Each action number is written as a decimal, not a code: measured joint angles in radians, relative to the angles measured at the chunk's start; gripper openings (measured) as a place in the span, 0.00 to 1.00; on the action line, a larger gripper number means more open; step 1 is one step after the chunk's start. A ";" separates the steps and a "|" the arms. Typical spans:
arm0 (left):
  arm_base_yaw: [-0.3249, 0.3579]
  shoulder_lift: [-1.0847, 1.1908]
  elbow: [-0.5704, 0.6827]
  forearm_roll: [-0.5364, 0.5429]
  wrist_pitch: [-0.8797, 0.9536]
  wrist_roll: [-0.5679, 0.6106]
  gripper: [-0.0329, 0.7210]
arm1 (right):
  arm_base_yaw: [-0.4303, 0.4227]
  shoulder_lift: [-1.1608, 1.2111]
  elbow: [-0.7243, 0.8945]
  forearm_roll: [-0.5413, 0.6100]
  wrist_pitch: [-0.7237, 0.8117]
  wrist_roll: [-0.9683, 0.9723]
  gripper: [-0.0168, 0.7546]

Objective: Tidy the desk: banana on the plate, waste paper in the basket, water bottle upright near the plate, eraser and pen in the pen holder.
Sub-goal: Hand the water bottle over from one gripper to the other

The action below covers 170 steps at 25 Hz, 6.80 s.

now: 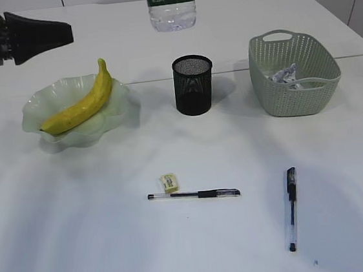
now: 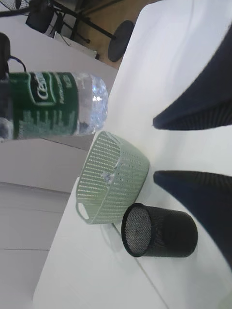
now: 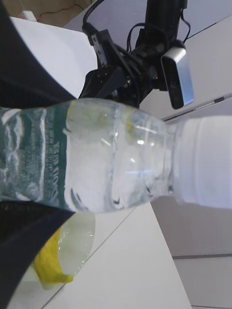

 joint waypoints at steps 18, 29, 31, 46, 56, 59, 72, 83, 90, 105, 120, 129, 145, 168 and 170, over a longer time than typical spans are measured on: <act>-0.092 0.057 0.000 -0.040 -0.021 0.008 0.30 | 0.002 0.000 0.000 0.000 0.000 -0.002 0.47; -0.141 0.057 0.000 -0.141 -0.034 0.011 0.59 | 0.020 0.000 0.000 -0.003 0.000 -0.004 0.47; -0.141 0.057 0.000 -0.146 -0.034 0.011 0.76 | 0.020 0.000 0.000 -0.003 0.000 -0.004 0.47; -0.180 0.057 -0.026 -0.151 -0.060 0.001 0.93 | 0.074 0.000 0.000 -0.011 0.000 -0.004 0.47; -0.202 0.057 -0.093 -0.149 -0.052 -0.049 0.93 | 0.089 0.000 0.000 -0.025 -0.010 0.007 0.47; -0.225 0.057 -0.109 -0.149 -0.052 -0.060 0.93 | 0.093 0.000 0.000 -0.025 -0.008 0.011 0.47; -0.283 0.057 -0.136 -0.149 -0.074 -0.084 0.93 | 0.097 0.000 0.000 -0.025 -0.002 0.015 0.47; -0.287 0.057 -0.186 -0.149 -0.093 -0.089 0.90 | 0.098 0.000 0.000 -0.025 -0.002 0.015 0.47; -0.287 0.059 -0.186 -0.149 -0.097 -0.090 0.83 | 0.098 0.000 0.000 -0.019 -0.002 0.015 0.47; -0.287 0.060 -0.188 -0.149 -0.103 -0.090 0.76 | 0.098 0.000 0.000 0.004 -0.002 0.017 0.47; -0.288 0.060 -0.188 -0.149 -0.111 -0.098 0.56 | 0.098 0.000 0.000 0.002 -0.006 0.014 0.47; -0.288 0.060 -0.188 -0.149 -0.111 -0.098 0.56 | 0.098 0.000 0.000 0.002 -0.006 0.014 0.47; -0.288 0.060 -0.188 -0.149 -0.111 -0.102 0.56 | 0.098 0.000 0.000 0.000 -0.006 0.022 0.47; -0.288 0.068 -0.188 -0.120 -0.109 -0.096 0.52 | 0.098 0.000 0.000 0.035 -0.015 0.141 0.81; -0.288 0.070 -0.188 -0.117 -0.109 -0.094 0.52 | 0.098 0.000 0.000 0.029 -0.015 0.169 0.81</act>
